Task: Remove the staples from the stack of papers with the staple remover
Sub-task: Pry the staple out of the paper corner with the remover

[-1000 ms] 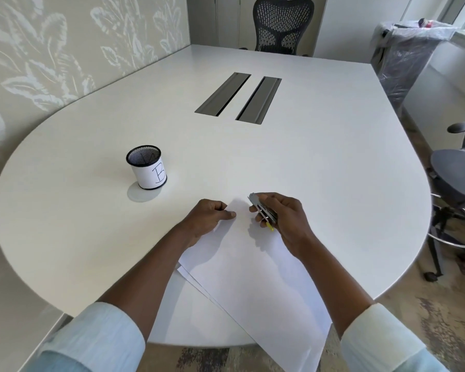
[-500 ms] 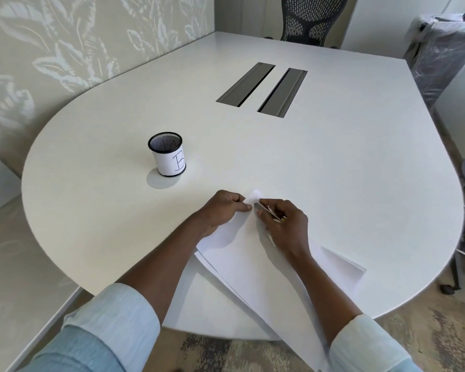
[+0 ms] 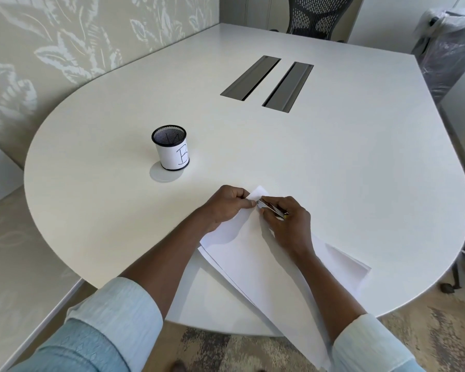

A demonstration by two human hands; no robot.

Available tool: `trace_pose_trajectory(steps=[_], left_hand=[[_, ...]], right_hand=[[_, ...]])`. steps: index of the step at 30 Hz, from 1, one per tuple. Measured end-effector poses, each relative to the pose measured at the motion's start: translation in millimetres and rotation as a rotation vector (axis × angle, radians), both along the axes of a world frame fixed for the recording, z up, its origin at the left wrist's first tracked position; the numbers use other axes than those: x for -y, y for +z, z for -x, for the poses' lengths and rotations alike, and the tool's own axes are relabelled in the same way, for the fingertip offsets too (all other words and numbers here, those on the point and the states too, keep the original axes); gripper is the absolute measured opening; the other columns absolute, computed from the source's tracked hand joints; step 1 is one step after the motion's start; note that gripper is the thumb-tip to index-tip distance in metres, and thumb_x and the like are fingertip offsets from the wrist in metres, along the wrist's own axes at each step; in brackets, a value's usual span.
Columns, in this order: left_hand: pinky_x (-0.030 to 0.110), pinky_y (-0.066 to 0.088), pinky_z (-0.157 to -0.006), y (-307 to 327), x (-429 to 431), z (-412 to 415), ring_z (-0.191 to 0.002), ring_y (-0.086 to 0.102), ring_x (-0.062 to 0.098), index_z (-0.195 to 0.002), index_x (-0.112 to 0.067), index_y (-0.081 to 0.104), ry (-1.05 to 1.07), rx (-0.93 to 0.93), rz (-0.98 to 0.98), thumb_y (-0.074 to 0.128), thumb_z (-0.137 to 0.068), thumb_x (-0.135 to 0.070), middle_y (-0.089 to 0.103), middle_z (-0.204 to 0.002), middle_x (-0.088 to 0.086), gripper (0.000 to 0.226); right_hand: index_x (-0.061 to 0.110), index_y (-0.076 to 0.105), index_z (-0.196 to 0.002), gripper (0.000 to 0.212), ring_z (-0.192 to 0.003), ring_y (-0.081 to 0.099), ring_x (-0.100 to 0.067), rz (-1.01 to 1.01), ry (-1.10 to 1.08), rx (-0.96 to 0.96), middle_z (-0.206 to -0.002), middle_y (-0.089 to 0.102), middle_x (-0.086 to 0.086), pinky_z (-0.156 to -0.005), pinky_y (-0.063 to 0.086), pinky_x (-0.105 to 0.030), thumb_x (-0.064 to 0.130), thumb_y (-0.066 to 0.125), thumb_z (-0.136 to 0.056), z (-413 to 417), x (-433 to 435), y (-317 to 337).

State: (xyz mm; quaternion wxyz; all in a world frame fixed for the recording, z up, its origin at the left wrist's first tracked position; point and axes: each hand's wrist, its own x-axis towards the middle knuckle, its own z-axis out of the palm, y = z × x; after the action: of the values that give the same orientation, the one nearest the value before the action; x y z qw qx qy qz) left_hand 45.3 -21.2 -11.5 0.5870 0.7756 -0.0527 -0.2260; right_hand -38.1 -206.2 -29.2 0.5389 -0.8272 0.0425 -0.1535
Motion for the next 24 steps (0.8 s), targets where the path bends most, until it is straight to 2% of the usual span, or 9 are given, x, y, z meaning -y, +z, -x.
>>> trace_pose_trajectory(steps=[4, 8, 11, 13, 16, 19, 24], left_hand=[[0.013, 0.034, -0.049, -0.6, 0.2, 2.0, -0.051, 0.047, 0.0, -0.075, -0.023, 0.075, -0.005, 0.011, 0.01, 0.079, -0.098, -0.015, 0.057, -0.059, -0.016, 0.025], [0.012, 0.039, -0.052, 0.2, 0.1, 3.5, -0.063, 0.054, 0.008, -0.083, -0.017, 0.077, 0.003, 0.01, 0.026, 0.08, -0.098, -0.014, 0.064, -0.079, 0.0, 0.016], [0.028, 0.046, -0.073, -0.5, 0.3, 3.8, -0.08, 0.061, 0.022, -0.09, -0.007, 0.079, 0.007, -0.008, 0.043, 0.08, -0.097, -0.013, 0.067, -0.09, 0.011, 0.009], [0.034, 0.045, -0.082, -1.6, 0.4, 4.3, -0.085, 0.062, 0.024, -0.097, 0.002, 0.078, 0.028, -0.011, 0.042, 0.081, -0.096, -0.013, 0.067, -0.092, 0.013, 0.015], [0.035, 0.046, -0.084, -1.7, -0.1, 4.3, -0.086, 0.064, 0.023, -0.101, 0.002, 0.08, 0.043, -0.01, 0.05, 0.083, -0.095, -0.013, 0.071, -0.093, 0.012, 0.017], [0.035, 0.042, -0.084, -1.4, -1.0, 2.7, -0.088, 0.06, 0.02, -0.102, 0.001, 0.082, 0.04, -0.012, 0.052, 0.085, -0.093, -0.014, 0.071, -0.093, 0.01, 0.018], [0.027, 0.043, -0.074, -0.2, -0.6, 1.2, -0.074, 0.06, 0.011, -0.085, -0.014, 0.083, 0.029, -0.02, 0.031, 0.085, -0.093, -0.014, 0.072, -0.079, -0.005, 0.007]], right_hand=[[0.03, 0.085, -0.119, 0.027, -0.101, 0.074, -0.006, -0.014, 0.005, -0.022, -0.109, 0.076, 0.007, -0.091, 0.059, -0.032, 0.014, 0.08, -0.098, -1.0, -0.2, -1.3], [0.029, 0.083, -0.121, 0.027, -0.105, 0.073, -0.004, 0.008, 0.009, -0.007, -0.114, 0.077, 0.007, -0.093, 0.058, -0.03, 0.014, 0.079, -0.099, -0.6, -0.9, -3.1], [0.03, 0.082, -0.118, 0.019, -0.101, 0.075, -0.015, -0.068, -0.032, -0.066, -0.114, 0.078, 0.007, -0.094, 0.062, -0.046, 0.023, 0.078, -0.101, -3.0, 1.5, -0.8], [0.028, 0.082, -0.117, 0.018, -0.096, 0.074, -0.021, -0.097, -0.025, -0.088, -0.114, 0.079, 0.005, -0.092, 0.063, -0.052, 0.022, 0.078, -0.101, -4.2, 3.9, 1.4], [0.026, 0.083, -0.116, 0.023, -0.093, 0.075, -0.014, -0.073, -0.011, -0.074, -0.115, 0.081, 0.006, -0.091, 0.064, -0.05, 0.013, 0.079, -0.098, -1.8, 4.9, 1.6], [0.024, 0.084, -0.112, 0.024, -0.098, 0.078, -0.011, -0.068, -0.019, -0.076, -0.112, 0.082, 0.008, -0.091, 0.065, -0.046, 0.01, 0.08, -0.093, 0.7, 6.0, 1.2], [0.023, 0.085, -0.111, 0.025, -0.089, 0.075, -0.006, -0.054, -0.002, -0.065, -0.111, 0.08, 0.004, -0.085, 0.061, -0.033, 0.006, 0.08, -0.094, 0.2, 4.7, 2.0]])
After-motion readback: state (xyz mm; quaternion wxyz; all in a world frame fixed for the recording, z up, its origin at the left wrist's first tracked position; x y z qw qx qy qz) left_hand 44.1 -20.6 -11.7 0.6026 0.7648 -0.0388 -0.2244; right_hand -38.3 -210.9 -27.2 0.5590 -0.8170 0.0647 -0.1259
